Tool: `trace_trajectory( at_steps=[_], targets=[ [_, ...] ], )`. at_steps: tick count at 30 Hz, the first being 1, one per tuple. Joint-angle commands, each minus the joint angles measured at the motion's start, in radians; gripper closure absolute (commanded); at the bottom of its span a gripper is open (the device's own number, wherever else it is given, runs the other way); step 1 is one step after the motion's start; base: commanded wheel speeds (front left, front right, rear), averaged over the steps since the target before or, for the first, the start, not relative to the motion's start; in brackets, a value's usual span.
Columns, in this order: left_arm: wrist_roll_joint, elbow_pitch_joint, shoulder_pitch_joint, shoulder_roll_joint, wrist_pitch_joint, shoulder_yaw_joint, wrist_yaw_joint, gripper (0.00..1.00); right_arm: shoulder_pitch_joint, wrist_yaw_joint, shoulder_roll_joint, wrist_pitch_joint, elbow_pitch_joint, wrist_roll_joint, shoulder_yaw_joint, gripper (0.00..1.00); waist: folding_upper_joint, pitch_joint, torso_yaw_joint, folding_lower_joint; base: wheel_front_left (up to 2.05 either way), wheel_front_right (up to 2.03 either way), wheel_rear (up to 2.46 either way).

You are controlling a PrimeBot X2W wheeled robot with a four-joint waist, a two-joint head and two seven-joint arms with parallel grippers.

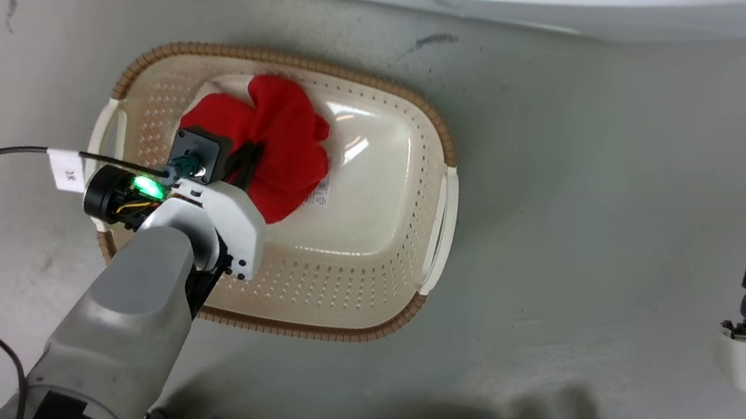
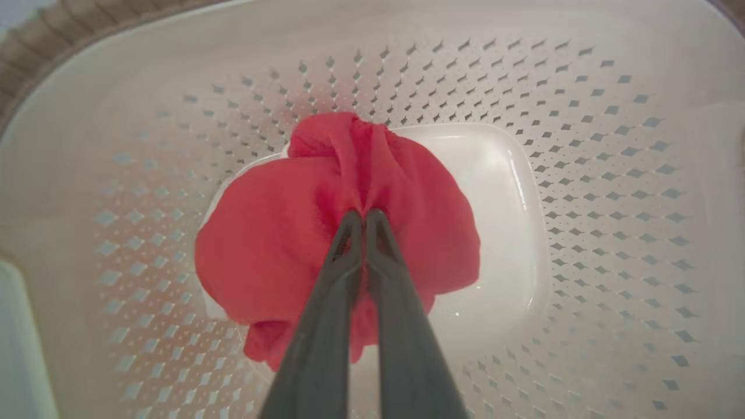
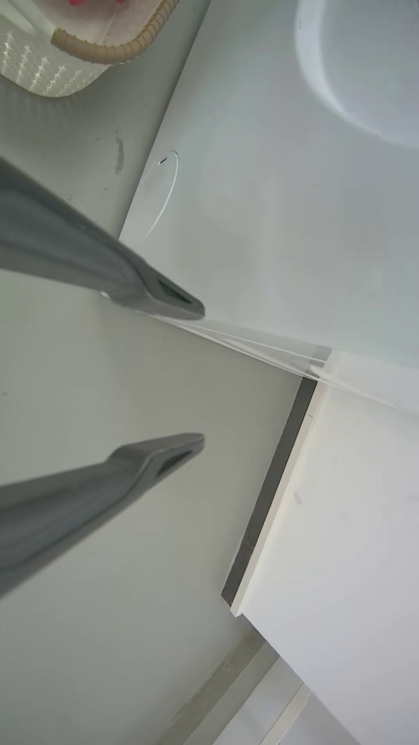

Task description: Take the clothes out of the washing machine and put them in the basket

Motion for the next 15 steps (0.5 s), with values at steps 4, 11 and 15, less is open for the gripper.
trace_trajectory(
  at_steps=[4, 11, 15],
  targets=[
    [-0.002, 0.058, -0.045, -0.018, -0.003, 0.006, 0.007, 1.0, -0.011, -0.001, 0.0, -0.002, -0.016, -0.009, -0.01, 0.0, 0.0, 0.046, 0.006, -0.0002, 0.0, 0.0, 0.0],
    [-0.007, 0.079, -0.045, -0.032, -0.003, 0.017, 0.034, 0.0, -0.025, -0.001, 0.0, -0.002, -0.007, 0.02, -0.023, 0.0, 0.0, 0.041, 0.013, -0.0002, 0.0, 0.0, 0.0],
    [-0.01, 0.034, -0.011, -0.031, -0.003, 0.029, 0.027, 0.0, -0.028, -0.001, 0.0, -0.002, 0.014, 0.026, -0.017, 0.0, 0.0, -0.001, 0.017, -0.0002, 0.0, 0.0, 0.0]
  ],
)
